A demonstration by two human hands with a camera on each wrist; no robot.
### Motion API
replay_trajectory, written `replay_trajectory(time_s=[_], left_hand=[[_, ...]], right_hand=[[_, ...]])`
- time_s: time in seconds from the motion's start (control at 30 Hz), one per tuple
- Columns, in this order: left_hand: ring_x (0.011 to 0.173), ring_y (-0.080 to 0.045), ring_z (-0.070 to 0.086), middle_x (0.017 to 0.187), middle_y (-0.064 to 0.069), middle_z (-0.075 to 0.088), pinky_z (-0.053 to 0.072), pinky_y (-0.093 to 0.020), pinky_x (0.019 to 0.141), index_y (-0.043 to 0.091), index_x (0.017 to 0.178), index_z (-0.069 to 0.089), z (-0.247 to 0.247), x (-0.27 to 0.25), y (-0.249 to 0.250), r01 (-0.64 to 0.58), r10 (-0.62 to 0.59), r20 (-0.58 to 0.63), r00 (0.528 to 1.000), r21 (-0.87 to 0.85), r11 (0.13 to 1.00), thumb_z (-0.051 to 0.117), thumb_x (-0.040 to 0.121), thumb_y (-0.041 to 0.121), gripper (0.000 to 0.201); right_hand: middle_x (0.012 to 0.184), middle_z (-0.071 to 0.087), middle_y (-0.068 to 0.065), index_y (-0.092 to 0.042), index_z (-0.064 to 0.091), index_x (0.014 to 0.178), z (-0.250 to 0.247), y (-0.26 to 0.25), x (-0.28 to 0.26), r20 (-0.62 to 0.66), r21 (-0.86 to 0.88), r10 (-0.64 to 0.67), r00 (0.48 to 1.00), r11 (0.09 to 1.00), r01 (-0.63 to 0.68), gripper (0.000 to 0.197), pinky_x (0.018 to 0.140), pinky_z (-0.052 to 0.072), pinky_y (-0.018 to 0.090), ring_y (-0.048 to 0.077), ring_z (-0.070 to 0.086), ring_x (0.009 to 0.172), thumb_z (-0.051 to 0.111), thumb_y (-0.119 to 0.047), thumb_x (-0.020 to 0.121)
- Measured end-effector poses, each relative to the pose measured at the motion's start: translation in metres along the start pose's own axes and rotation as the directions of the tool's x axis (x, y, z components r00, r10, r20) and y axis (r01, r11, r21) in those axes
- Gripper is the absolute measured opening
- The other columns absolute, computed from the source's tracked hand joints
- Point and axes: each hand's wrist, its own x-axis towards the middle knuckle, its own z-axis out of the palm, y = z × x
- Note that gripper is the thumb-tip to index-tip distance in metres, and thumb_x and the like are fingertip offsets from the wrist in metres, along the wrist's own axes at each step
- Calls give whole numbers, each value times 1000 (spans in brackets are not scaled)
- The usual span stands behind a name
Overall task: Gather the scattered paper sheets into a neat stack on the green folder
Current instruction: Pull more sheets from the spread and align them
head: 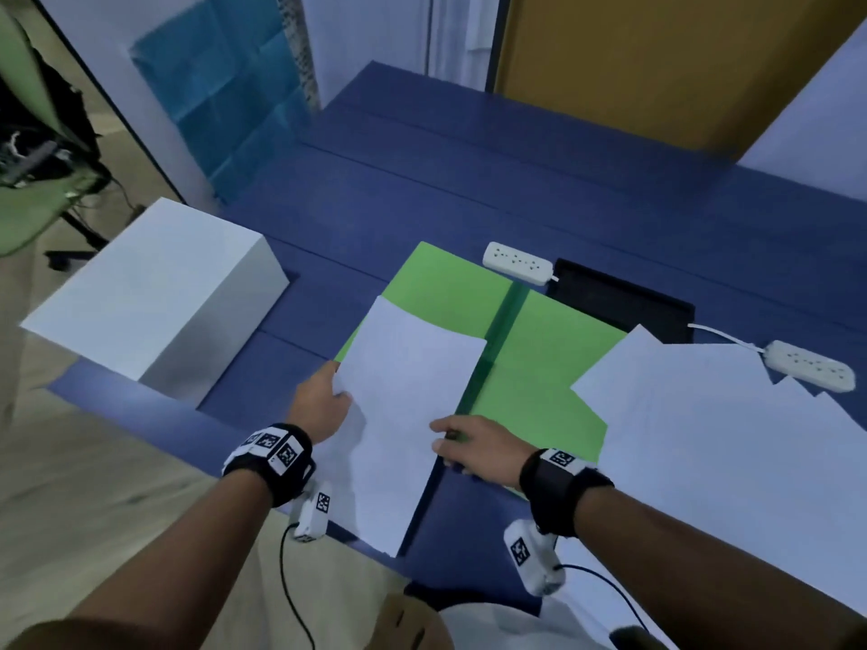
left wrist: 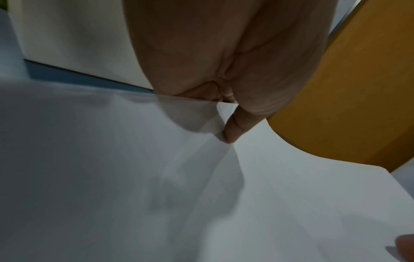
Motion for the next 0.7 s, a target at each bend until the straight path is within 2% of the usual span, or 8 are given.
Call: replay_trajectory(time_s=[0.07, 0.17, 0.27, 0.4, 0.5, 0.57, 0.63, 0.7], left_hand=[[126, -32, 60, 133, -7, 65, 45, -35, 100, 11, 141, 54, 2, 7, -6, -2, 1, 7, 1000, 19, 1000, 56, 96, 5, 45], [130, -34, 57, 137, -9, 62, 44, -37, 104, 11, 145, 51, 5, 19, -11, 12, -13, 25, 1000, 63, 998, 55, 98, 6, 48], [124, -37, 59, 133, -11, 65, 48, -41, 102, 13, 142, 54, 6, 29, -13, -5, 3, 20, 1000, 102, 995, 55, 97, 6, 45], [119, -37, 61, 128, -11, 67, 49, -40, 98, 16, 136, 58, 7, 40, -18, -7, 4, 20, 1000, 173, 985, 58, 94, 8, 42], [120, -42, 54, 127, -17, 57, 47, -46, 100, 19, 140, 54, 9, 47, -20, -6, 5, 4, 1000, 260, 966, 65, 90, 14, 52], [121, -44, 49, 130, -18, 49, 45, -52, 103, 24, 144, 49, 9, 50, -21, 25, -20, -19, 1000, 308, 951, 70, 86, 22, 62], [125, -43, 45, 135, -17, 44, 44, -54, 105, 27, 147, 44, 10, 50, -22, 48, -45, -19, 999, 332, 942, 73, 85, 25, 68], [128, -43, 43, 140, -17, 40, 43, -54, 107, 28, 149, 40, 13, 49, -24, 54, -58, 1, 998, 363, 930, 74, 85, 26, 73]], right_hand=[[99, 69, -2, -25, 51, 152, 4, -4, 11, 22, -38, 23, 1000, 999, -22, 52, 84, 55, 32, 14, 66, 87, 59, -43, 104], [110, 62, -6, -22, 47, 155, 7, -8, 20, 34, -93, 50, 998, 995, -47, 56, 84, 48, 27, 14, 63, 95, 58, -43, 105], [116, 57, -6, -19, 43, 159, 8, -7, 30, 38, -184, 60, 997, 982, -52, 60, 90, 41, 25, 15, 56, 104, 57, -44, 106], [125, 64, 1, -17, 46, 156, 12, -6, 35, 54, -207, 87, 995, 975, -74, 59, 95, 47, 29, 21, 62, 113, 59, -42, 104], [137, 64, 6, -14, 51, 151, 17, -6, 35, 45, -179, 145, 988, 974, -135, 54, 102, 50, 35, 22, 64, 115, 60, -39, 104], [143, 61, 6, -14, 53, 150, 19, -5, 36, 41, -210, 176, 984, 964, -163, 53, 106, 50, 36, 24, 63, 122, 60, -39, 103], [147, 59, 5, -15, 53, 151, 21, -4, 36, 52, -259, 188, 981, 951, -168, 54, 109, 47, 36, 24, 58, 131, 60, -40, 103], [147, 58, 5, -14, 53, 150, 22, -3, 36, 63, -268, 197, 978, 948, -174, 54, 110, 46, 36, 23, 57, 131, 60, -40, 103]])
